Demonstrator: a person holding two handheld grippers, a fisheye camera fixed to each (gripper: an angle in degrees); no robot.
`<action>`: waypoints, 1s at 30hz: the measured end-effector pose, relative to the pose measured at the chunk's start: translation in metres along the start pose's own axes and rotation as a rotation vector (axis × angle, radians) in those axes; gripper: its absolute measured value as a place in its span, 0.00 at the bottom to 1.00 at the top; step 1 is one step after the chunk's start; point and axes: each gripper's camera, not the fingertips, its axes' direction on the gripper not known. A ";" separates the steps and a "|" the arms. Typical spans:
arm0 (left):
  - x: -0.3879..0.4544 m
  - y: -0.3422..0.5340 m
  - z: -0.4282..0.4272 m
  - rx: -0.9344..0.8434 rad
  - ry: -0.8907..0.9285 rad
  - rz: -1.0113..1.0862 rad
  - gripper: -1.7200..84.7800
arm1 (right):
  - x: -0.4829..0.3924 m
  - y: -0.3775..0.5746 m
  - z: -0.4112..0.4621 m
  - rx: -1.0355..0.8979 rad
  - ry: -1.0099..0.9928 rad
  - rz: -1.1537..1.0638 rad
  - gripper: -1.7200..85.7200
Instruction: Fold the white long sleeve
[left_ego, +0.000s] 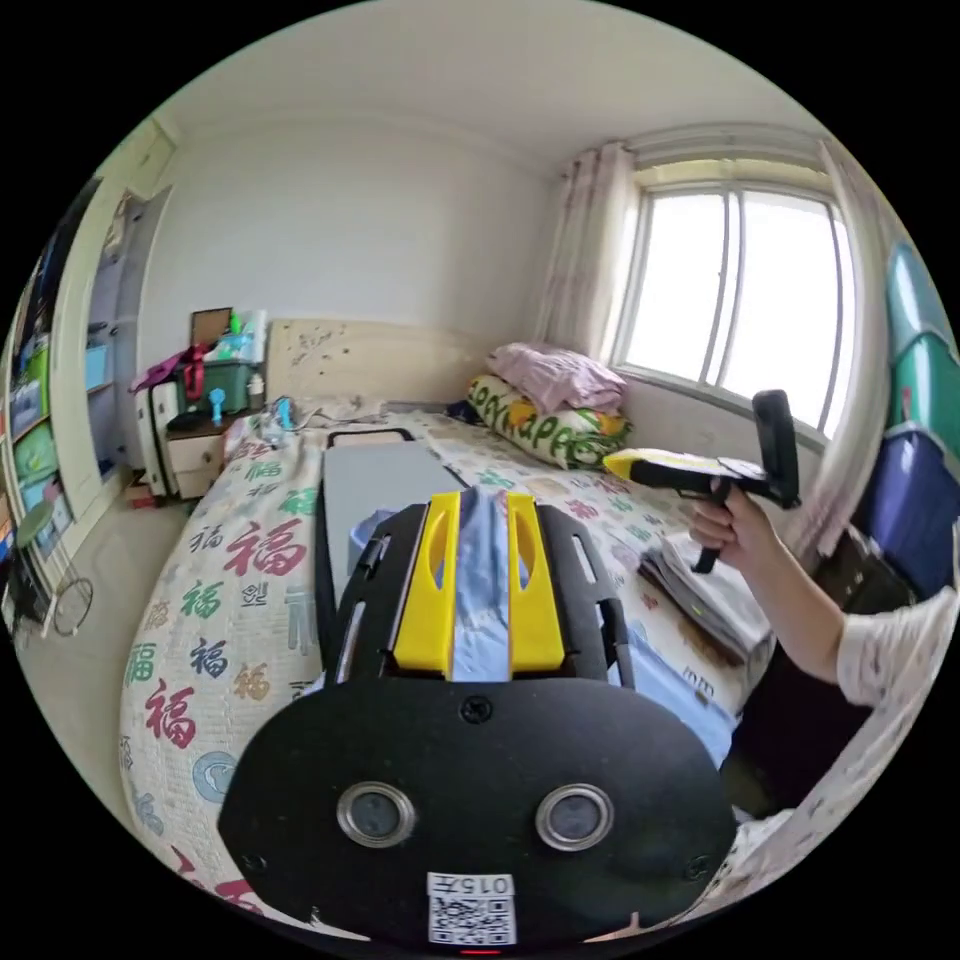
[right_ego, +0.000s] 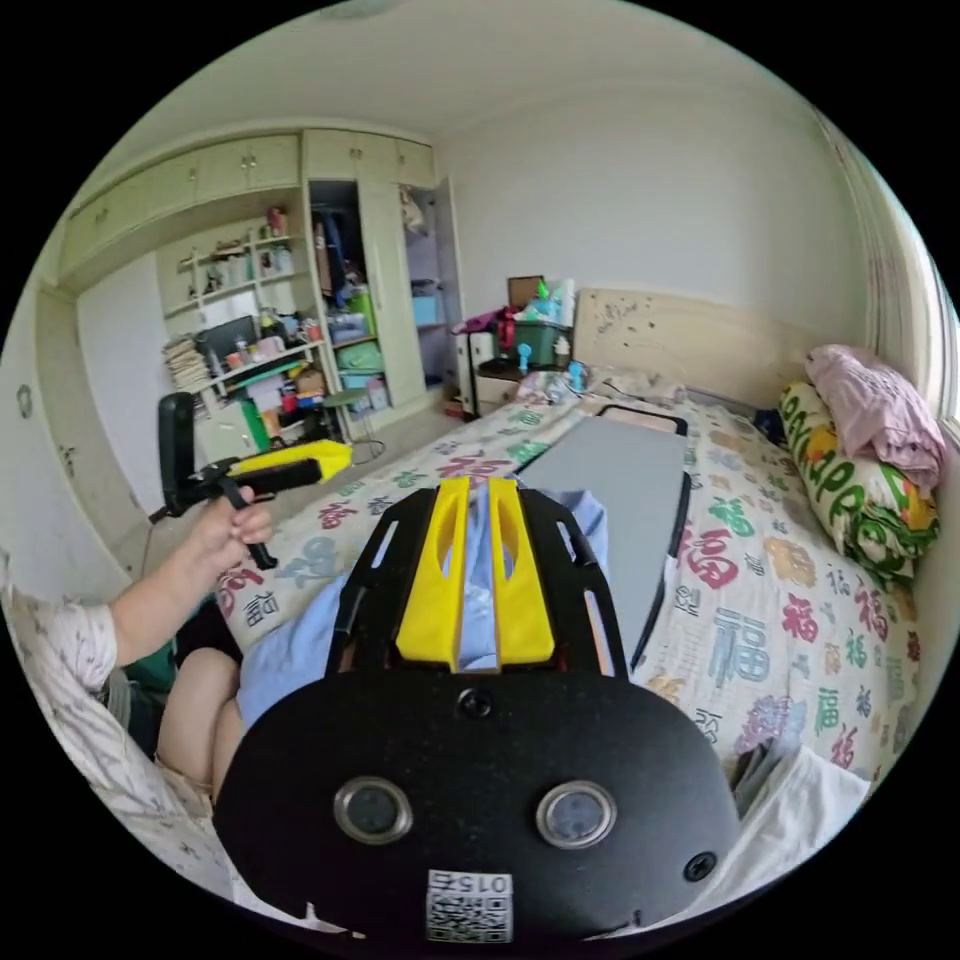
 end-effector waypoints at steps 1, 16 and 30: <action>0.014 0.031 -0.009 -0.003 0.046 0.062 0.10 | -0.012 0.029 -0.028 0.048 -0.076 -0.027 0.06; 0.187 0.257 -0.025 -0.421 0.329 0.131 0.14 | -0.142 0.186 -0.432 1.063 -0.414 0.272 0.01; 0.257 0.266 -0.028 -0.455 0.173 0.145 0.15 | -0.177 0.182 -0.566 1.156 -0.552 0.108 0.01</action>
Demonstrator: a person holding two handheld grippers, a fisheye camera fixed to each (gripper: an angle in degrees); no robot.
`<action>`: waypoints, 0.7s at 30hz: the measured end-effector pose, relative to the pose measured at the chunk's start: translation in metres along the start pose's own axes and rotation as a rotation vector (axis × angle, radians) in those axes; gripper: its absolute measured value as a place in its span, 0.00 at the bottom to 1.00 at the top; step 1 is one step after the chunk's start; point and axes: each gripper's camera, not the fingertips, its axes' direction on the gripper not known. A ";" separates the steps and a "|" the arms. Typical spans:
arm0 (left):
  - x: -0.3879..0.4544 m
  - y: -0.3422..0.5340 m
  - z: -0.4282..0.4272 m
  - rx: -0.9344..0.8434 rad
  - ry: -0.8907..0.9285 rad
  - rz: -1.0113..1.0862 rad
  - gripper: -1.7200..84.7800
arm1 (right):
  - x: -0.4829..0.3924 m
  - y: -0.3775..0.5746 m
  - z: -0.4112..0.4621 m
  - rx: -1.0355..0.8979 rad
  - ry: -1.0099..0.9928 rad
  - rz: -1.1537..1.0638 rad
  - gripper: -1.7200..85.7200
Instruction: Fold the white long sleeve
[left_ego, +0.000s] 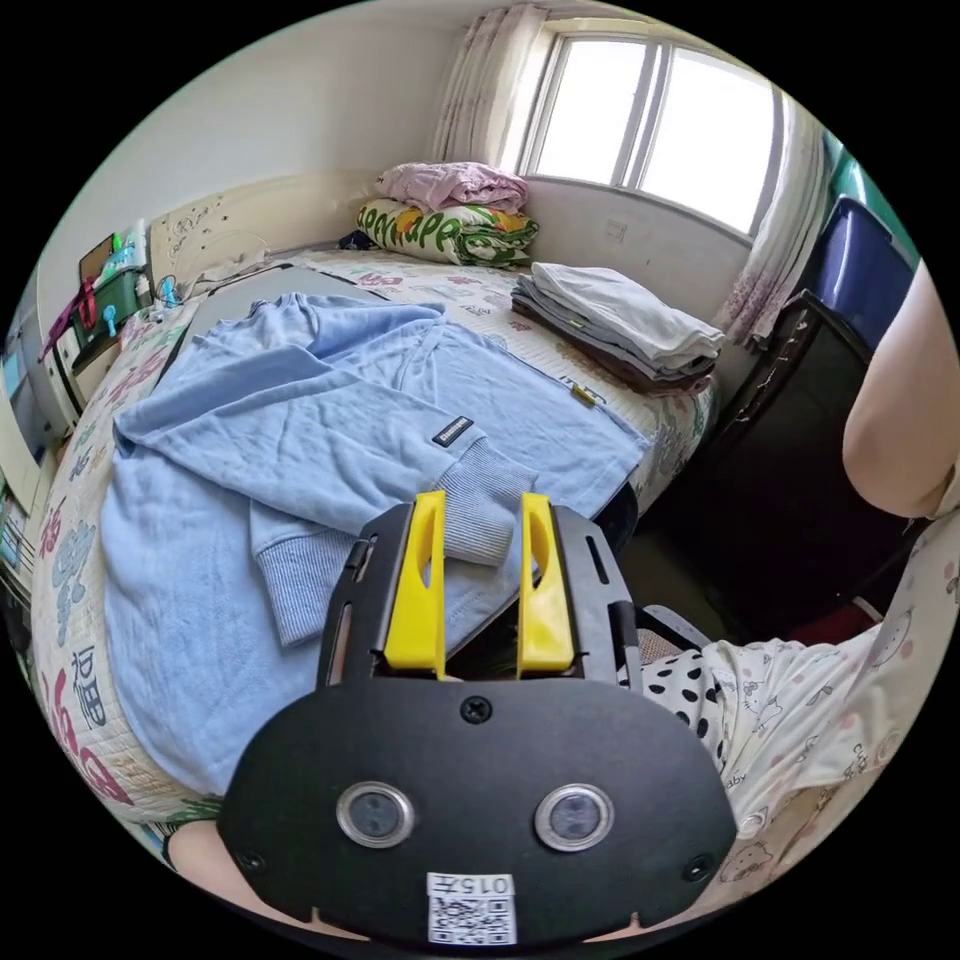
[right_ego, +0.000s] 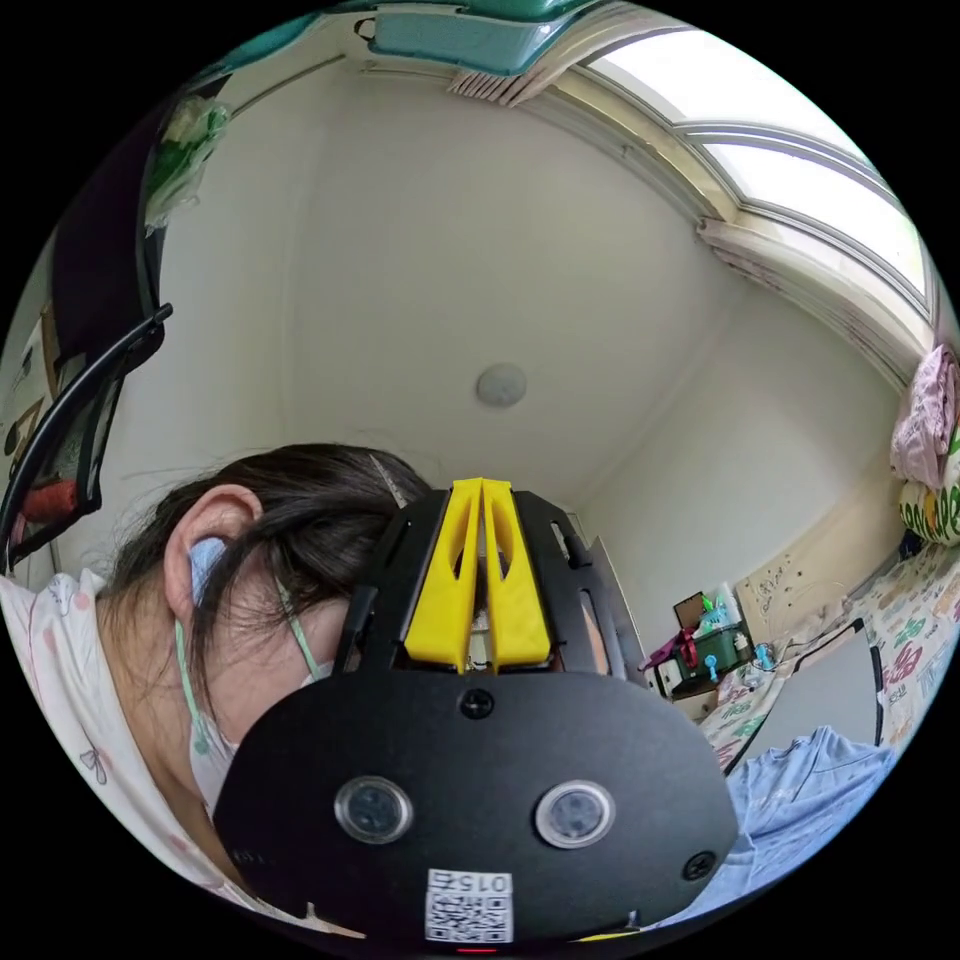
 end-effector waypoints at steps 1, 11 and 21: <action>0.009 -0.003 0.000 -0.008 -0.021 0.022 0.15 | -0.004 -0.005 0.002 -0.012 0.009 -0.021 0.01; 0.063 -0.017 -0.003 -0.042 -0.194 0.109 0.15 | 0.037 -0.026 0.035 -0.020 0.003 -0.021 0.01; 0.053 -0.024 -0.015 -0.008 -0.105 0.017 0.12 | 0.271 0.081 0.075 -0.643 0.483 0.131 0.04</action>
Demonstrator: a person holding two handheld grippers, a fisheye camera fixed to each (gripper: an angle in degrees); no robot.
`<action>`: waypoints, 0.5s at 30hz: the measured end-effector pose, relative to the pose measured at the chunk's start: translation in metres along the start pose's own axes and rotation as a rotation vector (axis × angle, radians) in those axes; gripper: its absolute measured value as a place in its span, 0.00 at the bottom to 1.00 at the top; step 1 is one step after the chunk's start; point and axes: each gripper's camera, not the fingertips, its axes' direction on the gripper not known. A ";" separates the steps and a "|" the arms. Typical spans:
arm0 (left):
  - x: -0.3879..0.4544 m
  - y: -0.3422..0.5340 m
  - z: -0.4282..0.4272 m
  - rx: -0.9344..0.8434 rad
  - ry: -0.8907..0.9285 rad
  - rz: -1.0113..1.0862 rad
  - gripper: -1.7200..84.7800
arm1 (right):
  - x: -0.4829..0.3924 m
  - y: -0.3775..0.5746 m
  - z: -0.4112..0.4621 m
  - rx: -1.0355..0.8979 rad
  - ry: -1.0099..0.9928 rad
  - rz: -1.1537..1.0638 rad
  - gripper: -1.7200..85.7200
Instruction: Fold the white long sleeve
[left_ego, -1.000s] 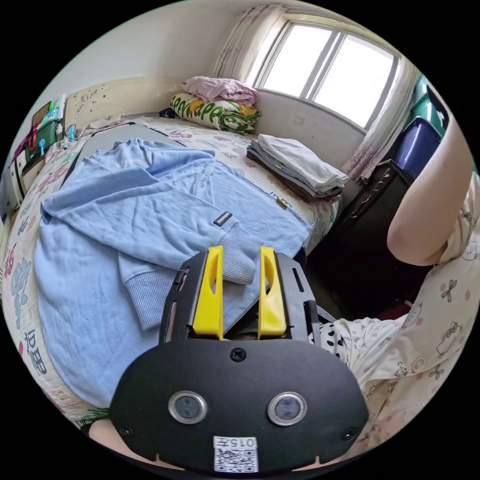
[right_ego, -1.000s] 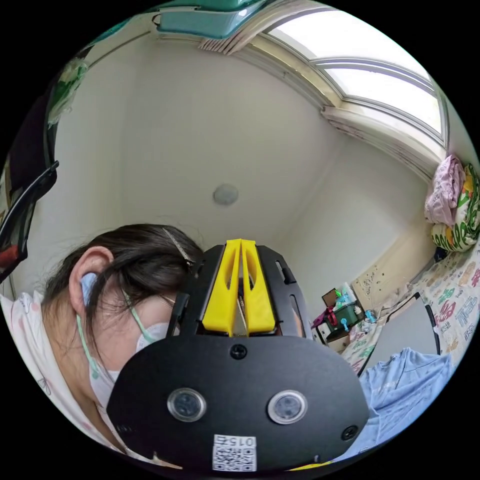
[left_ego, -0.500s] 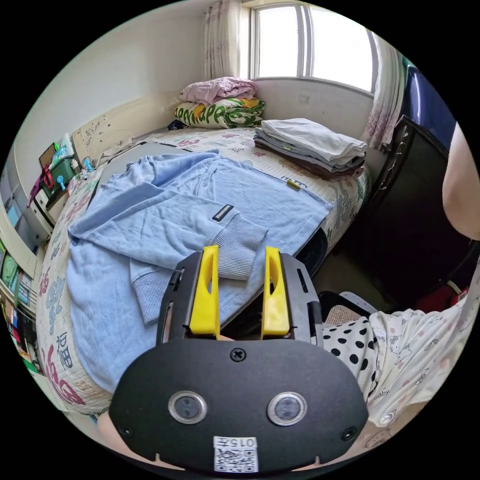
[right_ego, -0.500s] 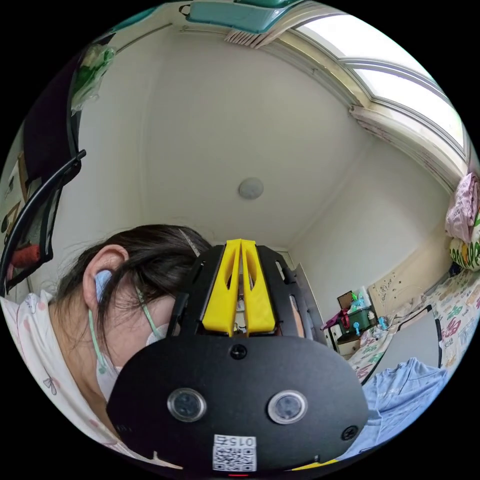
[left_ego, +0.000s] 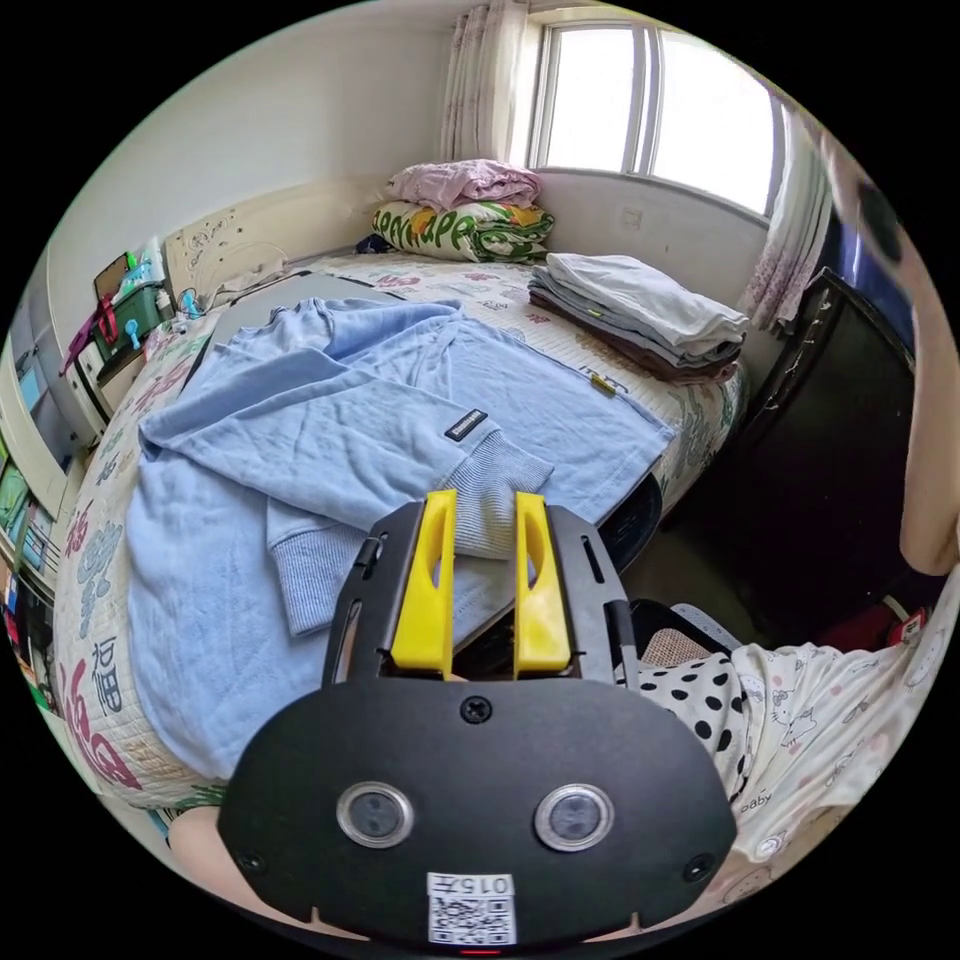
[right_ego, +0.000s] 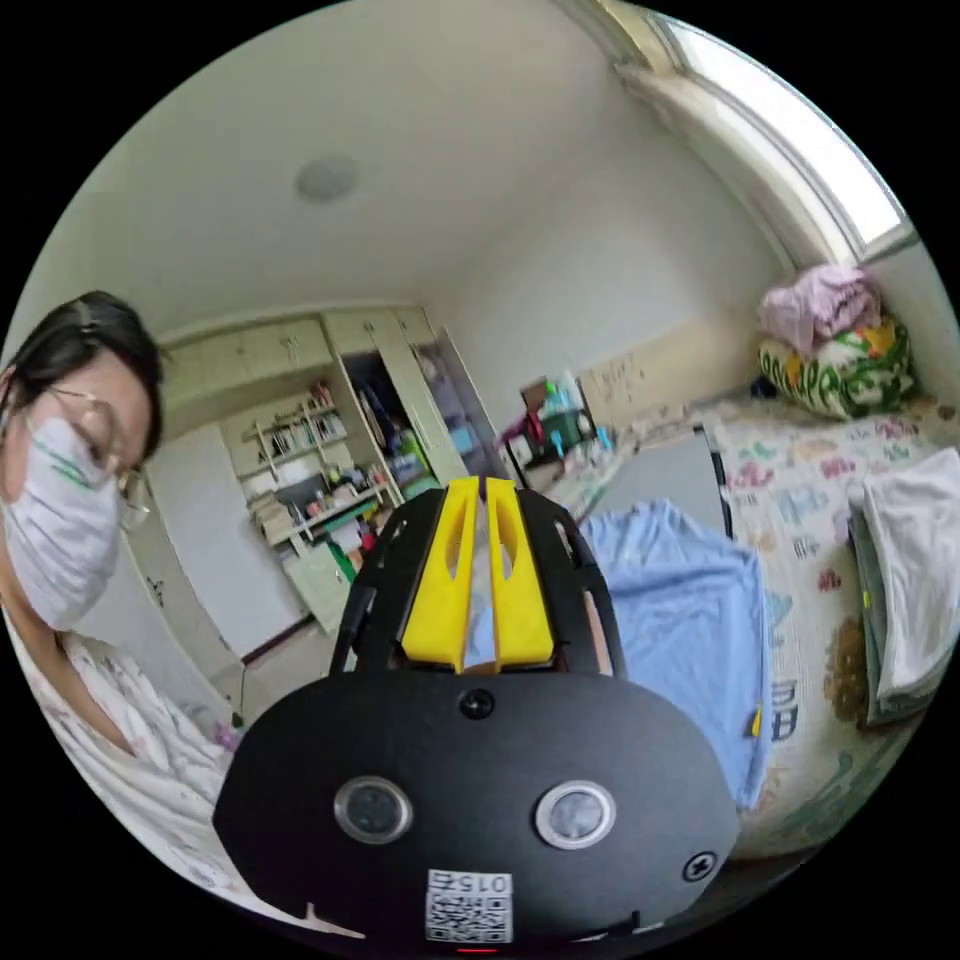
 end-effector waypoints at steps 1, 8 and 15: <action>0.001 -0.001 -0.001 0.002 0.000 0.000 0.12 | 0.045 0.015 0.039 -0.185 0.037 0.067 0.06; 0.006 -0.005 -0.003 0.009 0.022 0.003 0.13 | 0.202 0.114 0.172 -0.687 0.200 0.293 0.11; 0.009 -0.007 -0.003 0.017 0.029 0.002 0.14 | 0.247 0.107 0.233 -0.848 0.250 0.256 0.10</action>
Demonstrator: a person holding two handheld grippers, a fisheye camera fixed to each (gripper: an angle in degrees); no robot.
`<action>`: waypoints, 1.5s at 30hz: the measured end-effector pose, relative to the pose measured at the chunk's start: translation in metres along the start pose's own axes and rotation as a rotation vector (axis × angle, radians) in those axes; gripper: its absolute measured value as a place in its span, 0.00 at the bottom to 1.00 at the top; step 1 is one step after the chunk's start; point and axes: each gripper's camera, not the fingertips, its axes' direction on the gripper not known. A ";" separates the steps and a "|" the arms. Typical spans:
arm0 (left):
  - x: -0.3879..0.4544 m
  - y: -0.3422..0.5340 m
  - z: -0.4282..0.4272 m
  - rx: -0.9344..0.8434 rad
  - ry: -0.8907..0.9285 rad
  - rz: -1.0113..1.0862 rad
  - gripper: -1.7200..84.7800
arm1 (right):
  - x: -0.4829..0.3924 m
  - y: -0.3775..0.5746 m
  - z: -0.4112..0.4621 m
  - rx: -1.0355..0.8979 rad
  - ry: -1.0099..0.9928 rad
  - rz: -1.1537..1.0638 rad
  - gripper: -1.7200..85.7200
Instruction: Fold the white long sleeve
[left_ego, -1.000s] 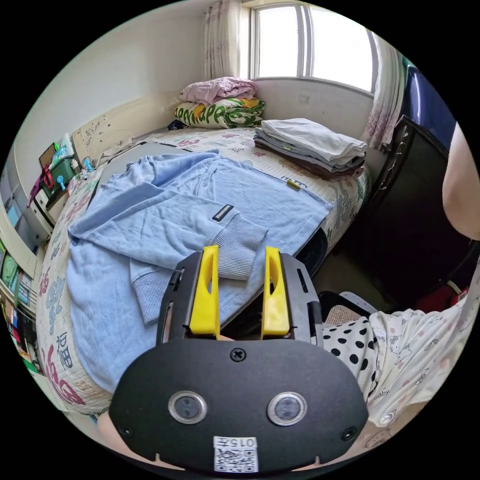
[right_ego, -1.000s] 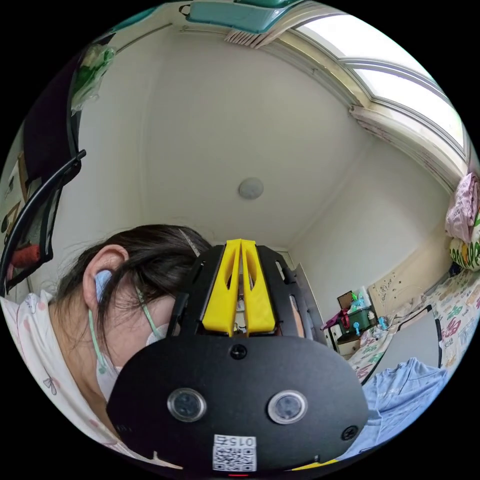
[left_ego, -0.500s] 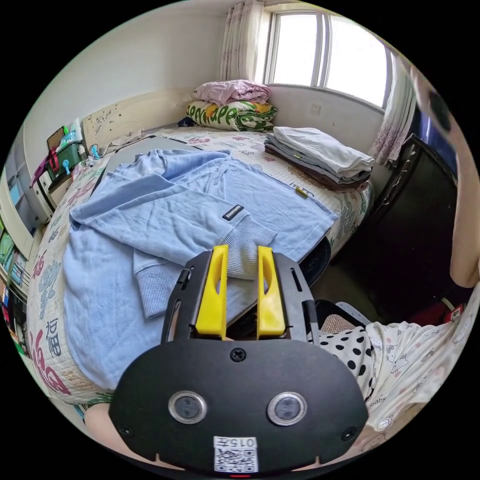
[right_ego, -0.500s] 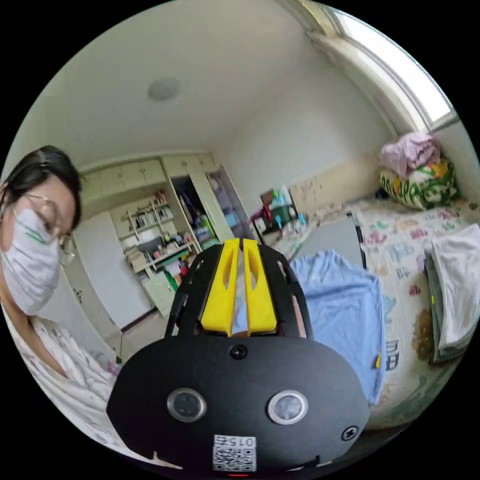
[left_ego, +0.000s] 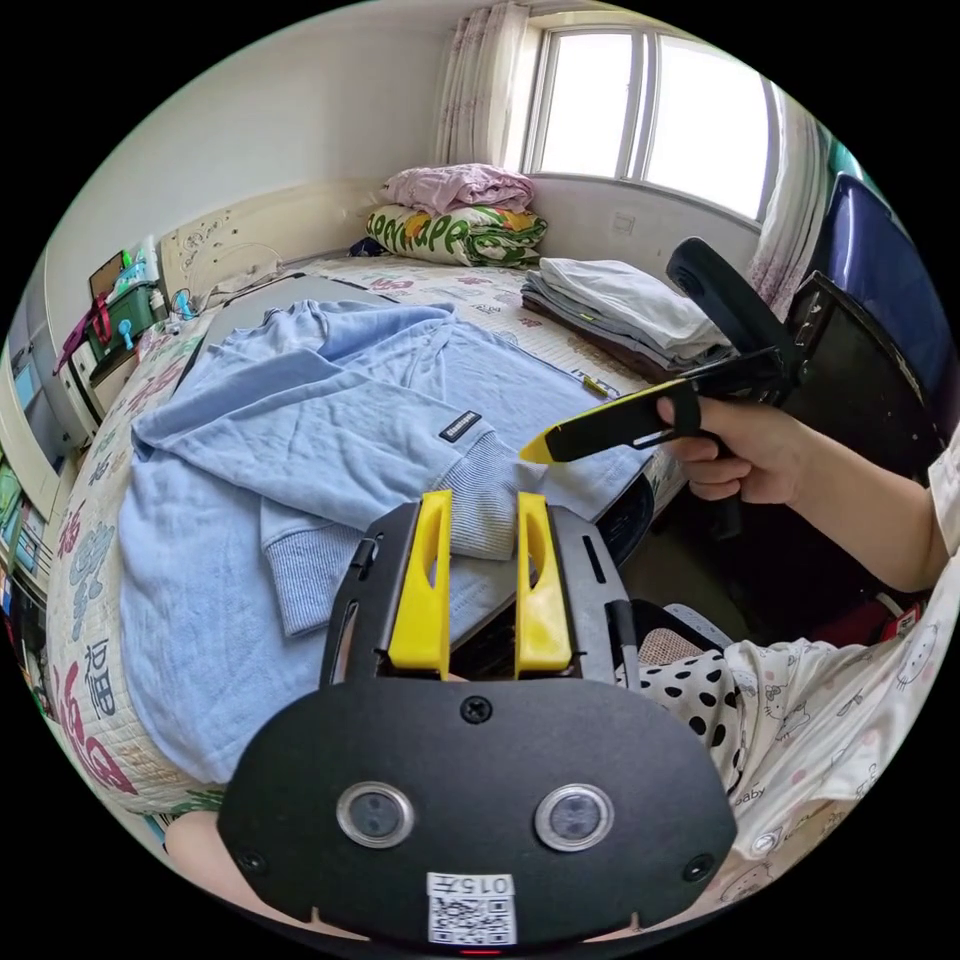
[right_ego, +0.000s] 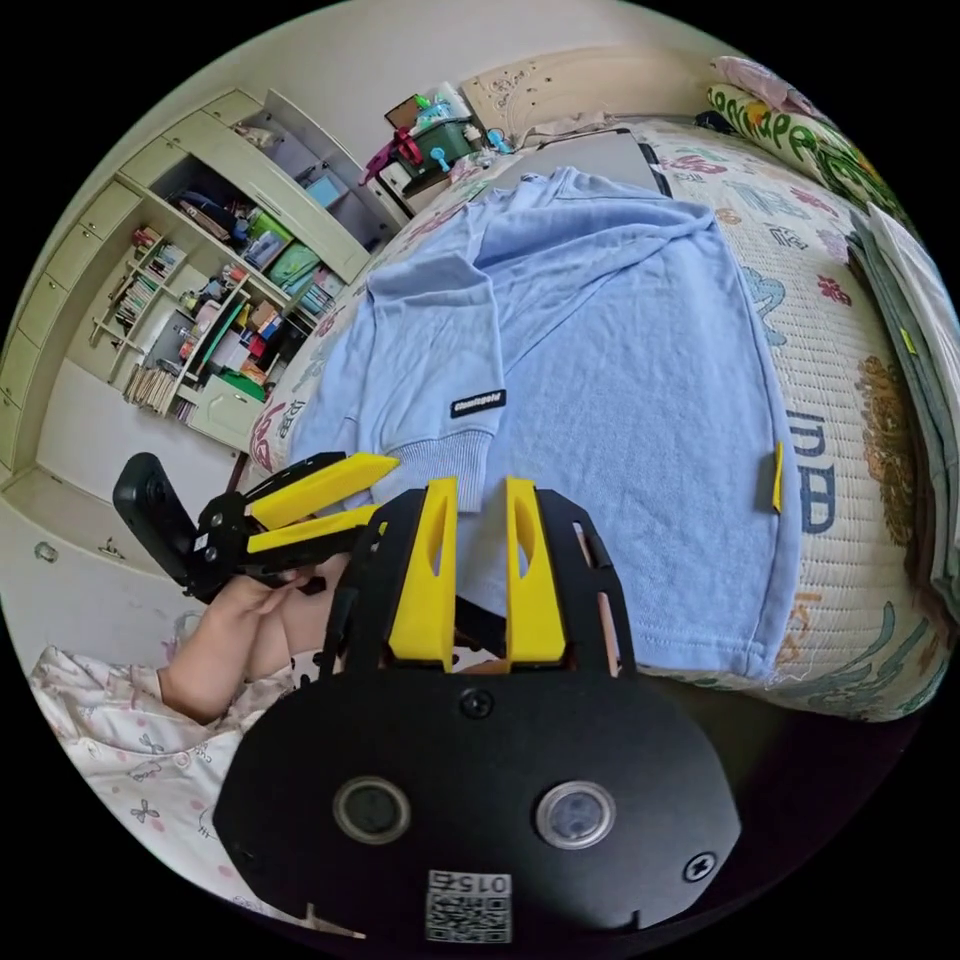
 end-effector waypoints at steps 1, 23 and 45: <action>0.001 0.000 0.001 -0.001 0.000 0.001 0.14 | 0.007 -0.008 0.001 0.000 0.001 0.006 0.08; -0.001 0.018 0.004 0.083 0.087 -0.003 0.15 | 0.059 -0.091 -0.017 0.040 -0.031 -0.069 0.06; -0.015 0.085 0.011 0.169 0.014 -0.065 0.16 | 0.082 -0.036 -0.036 0.035 -0.275 -0.163 0.02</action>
